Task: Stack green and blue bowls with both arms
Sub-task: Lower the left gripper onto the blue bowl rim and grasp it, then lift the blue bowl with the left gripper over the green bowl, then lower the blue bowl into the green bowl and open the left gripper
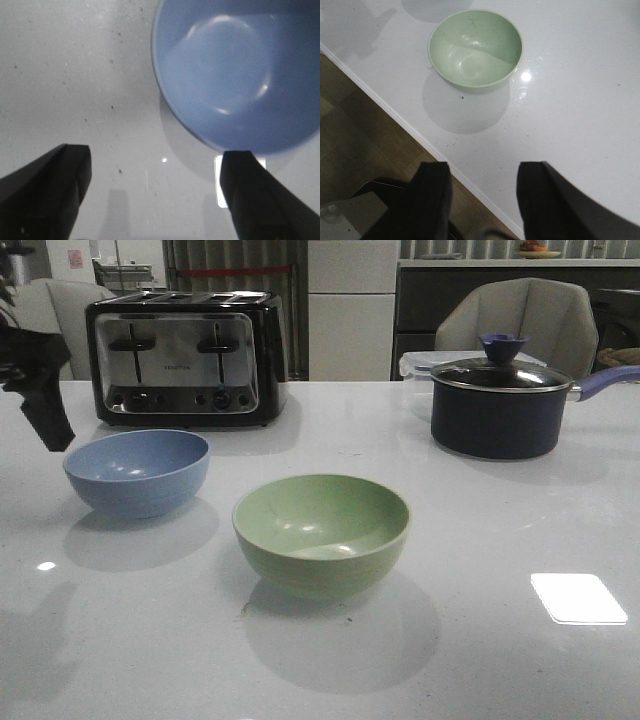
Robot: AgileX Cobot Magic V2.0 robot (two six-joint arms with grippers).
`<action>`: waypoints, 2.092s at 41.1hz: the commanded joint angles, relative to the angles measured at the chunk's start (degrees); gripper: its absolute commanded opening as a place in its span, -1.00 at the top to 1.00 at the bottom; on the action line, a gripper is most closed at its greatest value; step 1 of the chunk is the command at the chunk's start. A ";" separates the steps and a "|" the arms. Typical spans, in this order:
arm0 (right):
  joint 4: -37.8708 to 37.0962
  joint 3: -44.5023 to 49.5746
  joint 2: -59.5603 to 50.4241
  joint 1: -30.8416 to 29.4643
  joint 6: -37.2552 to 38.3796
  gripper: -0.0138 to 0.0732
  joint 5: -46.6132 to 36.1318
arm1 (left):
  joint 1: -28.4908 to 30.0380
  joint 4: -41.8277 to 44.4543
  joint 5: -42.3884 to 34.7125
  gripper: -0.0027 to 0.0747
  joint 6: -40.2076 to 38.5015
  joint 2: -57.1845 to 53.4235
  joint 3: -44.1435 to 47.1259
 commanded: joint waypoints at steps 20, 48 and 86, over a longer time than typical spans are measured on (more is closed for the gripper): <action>0.83 -1.66 -0.35 0.01 -0.70 -0.30 -3.35 | 0.54 -4.89 -6.21 -0.06 0.23 11.32 -12.59; 0.83 -1.66 -0.35 0.01 -0.70 -0.30 -3.25 | -1.04 -10.62 2.33 0.69 6.47 -0.36 -13.66; 0.83 -1.66 -0.35 0.01 -0.70 -0.30 -3.20 | -24.47 -11.91 -0.36 0.69 11.00 2.72 -10.29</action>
